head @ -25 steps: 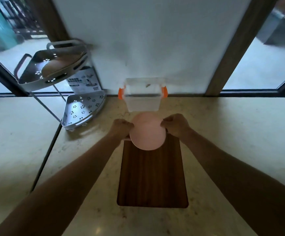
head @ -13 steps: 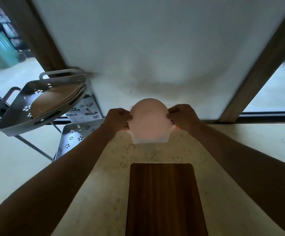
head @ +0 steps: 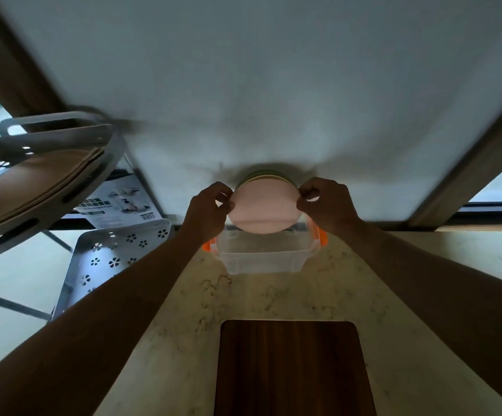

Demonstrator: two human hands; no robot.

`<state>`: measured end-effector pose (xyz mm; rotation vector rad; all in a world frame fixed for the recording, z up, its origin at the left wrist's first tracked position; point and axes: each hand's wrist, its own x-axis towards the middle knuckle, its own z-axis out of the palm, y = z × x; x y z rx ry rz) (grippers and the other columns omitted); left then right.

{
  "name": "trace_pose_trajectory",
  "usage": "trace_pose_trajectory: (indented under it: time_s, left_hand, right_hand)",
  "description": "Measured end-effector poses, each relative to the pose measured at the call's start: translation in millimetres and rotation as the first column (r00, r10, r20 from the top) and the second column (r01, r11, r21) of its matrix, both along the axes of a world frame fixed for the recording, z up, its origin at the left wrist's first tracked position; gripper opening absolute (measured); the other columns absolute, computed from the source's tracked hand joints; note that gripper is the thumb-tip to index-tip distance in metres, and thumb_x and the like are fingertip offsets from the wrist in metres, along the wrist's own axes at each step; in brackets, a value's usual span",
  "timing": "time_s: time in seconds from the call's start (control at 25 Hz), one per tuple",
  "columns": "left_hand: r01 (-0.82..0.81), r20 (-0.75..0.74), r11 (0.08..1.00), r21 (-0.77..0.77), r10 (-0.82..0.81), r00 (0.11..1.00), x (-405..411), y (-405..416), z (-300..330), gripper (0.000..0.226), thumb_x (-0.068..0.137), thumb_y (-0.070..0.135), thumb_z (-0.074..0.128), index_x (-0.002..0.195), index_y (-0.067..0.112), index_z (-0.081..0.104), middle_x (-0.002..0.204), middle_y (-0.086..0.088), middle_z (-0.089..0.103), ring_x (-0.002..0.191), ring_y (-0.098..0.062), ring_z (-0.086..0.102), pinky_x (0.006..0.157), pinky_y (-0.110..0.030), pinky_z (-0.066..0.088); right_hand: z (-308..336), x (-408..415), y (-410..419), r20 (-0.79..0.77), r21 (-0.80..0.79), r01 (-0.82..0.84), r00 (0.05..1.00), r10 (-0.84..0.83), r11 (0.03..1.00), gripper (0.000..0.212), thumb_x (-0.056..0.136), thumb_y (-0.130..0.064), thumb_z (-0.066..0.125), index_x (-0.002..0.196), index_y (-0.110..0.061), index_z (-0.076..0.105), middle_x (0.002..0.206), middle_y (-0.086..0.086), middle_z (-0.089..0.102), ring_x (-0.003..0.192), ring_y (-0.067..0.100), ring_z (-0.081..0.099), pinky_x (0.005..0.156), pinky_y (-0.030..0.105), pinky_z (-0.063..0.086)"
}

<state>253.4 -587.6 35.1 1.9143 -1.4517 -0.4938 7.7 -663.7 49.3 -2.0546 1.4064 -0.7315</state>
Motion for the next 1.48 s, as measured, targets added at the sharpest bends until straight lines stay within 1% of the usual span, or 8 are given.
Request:
trace_pose_trajectory:
  time_s: [0.12, 0.2, 0.28, 0.4, 0.6, 1.04, 1.32, 1.48]
  left_hand:
    - [-0.012, 0.094, 1.000, -0.005, 0.012, 0.996, 0, -2, -17, 0.011, 0.088, 0.011, 0.064, 0.098, 0.016, 0.062, 0.092, 0.004, 0.062, 0.068, 0.000, 0.050, 0.063, -0.009, 0.032]
    - [-0.035, 0.144, 0.999, -0.008, 0.036, 0.989, 2, -3, -25, 0.012, 0.087, 0.012, 0.066, 0.098, 0.016, 0.063, 0.095, -0.003, 0.053, 0.077, -0.010, 0.051, 0.072, -0.021, 0.036]
    - [-0.050, 0.171, 0.999, 0.010, 0.048, 0.984, 3, -4, -31, 0.012, 0.087, 0.013, 0.067, 0.098, 0.016, 0.064, 0.096, -0.006, 0.046, 0.088, -0.021, 0.053, 0.079, -0.033, 0.042]
    - [-0.057, 0.205, 0.998, 0.036, 0.049, 0.978, 1, -6, -37, 0.014, 0.086, 0.016, 0.068, 0.099, 0.015, 0.065, 0.095, -0.009, 0.042, 0.092, -0.031, 0.054, 0.086, -0.044, 0.046]
    - [-0.082, 0.196, 0.996, 0.021, 0.076, 0.978, 1, -11, -45, 0.016, 0.088, 0.020, 0.067, 0.103, 0.017, 0.063, 0.096, -0.007, 0.042, 0.086, -0.024, 0.050, 0.086, -0.041, 0.047]
    - [-0.168, 0.199, 0.982, -0.083, 0.181, 0.963, 1, -18, -63, 0.018, 0.085, 0.024, 0.071, 0.102, 0.022, 0.071, 0.094, 0.000, 0.043, 0.073, -0.013, 0.045, 0.071, -0.028, 0.041]
    - [-0.179, 0.179, 0.982, -0.066, 0.188, 0.966, 0, -16, -58, 0.019, 0.085, 0.030, 0.070, 0.103, 0.022, 0.069, 0.097, 0.001, 0.044, 0.077, -0.014, 0.048, 0.075, -0.029, 0.043]
    - [-0.186, 0.128, 0.980, -0.072, 0.194, 0.973, 0, -2, -47, 0.020, 0.087, 0.025, 0.068, 0.105, 0.017, 0.066, 0.098, -0.003, 0.045, 0.075, -0.014, 0.051, 0.078, -0.029, 0.041]
  right_hand:
    - [-19, 2, -4, -0.039, -0.042, -0.047, 0.998, 0.045, 0.998, 0.015, 0.074, -0.013, 0.075, 0.088, -0.016, 0.073, 0.088, 0.002, 0.074, 0.081, 0.017, 0.066, 0.071, 0.017, 0.044]
    - [-31, 6, -7, -0.102, -0.057, -0.062, 0.993, 0.056, 0.996, 0.016, 0.075, -0.018, 0.076, 0.090, -0.017, 0.073, 0.092, 0.007, 0.071, 0.085, 0.022, 0.063, 0.075, 0.026, 0.046]
    - [-40, 8, -9, -0.159, -0.056, -0.031, 0.987, 0.022, 0.998, 0.020, 0.075, -0.024, 0.077, 0.094, -0.019, 0.074, 0.098, 0.013, 0.065, 0.093, 0.027, 0.057, 0.078, 0.029, 0.044]
    - [-52, 8, -10, -0.197, -0.051, 0.007, 0.980, -0.017, 0.999, 0.025, 0.076, -0.028, 0.077, 0.100, -0.019, 0.073, 0.103, 0.016, 0.060, 0.101, 0.033, 0.053, 0.083, 0.033, 0.045]
    - [-57, 11, -11, -0.187, -0.048, 0.045, 0.981, -0.053, 0.998, 0.025, 0.080, -0.029, 0.074, 0.104, -0.021, 0.071, 0.107, 0.016, 0.060, 0.104, 0.033, 0.054, 0.087, 0.035, 0.045]
    - [-63, 16, -11, -0.203, -0.064, 0.107, 0.972, -0.118, 0.992, 0.023, 0.084, -0.025, 0.072, 0.106, -0.016, 0.073, 0.116, 0.016, 0.056, 0.106, 0.031, 0.057, 0.087, 0.037, 0.052]
    - [-57, 15, -7, -0.222, -0.078, 0.111, 0.967, -0.126, 0.991, 0.027, 0.087, -0.028, 0.068, 0.110, -0.015, 0.072, 0.116, 0.018, 0.057, 0.108, 0.032, 0.056, 0.089, 0.039, 0.051]
    - [-44, 11, 2, -0.245, -0.076, 0.090, 0.964, -0.106, 0.993, 0.030, 0.087, -0.027, 0.067, 0.113, -0.012, 0.069, 0.112, 0.017, 0.060, 0.106, 0.033, 0.056, 0.091, 0.041, 0.048]
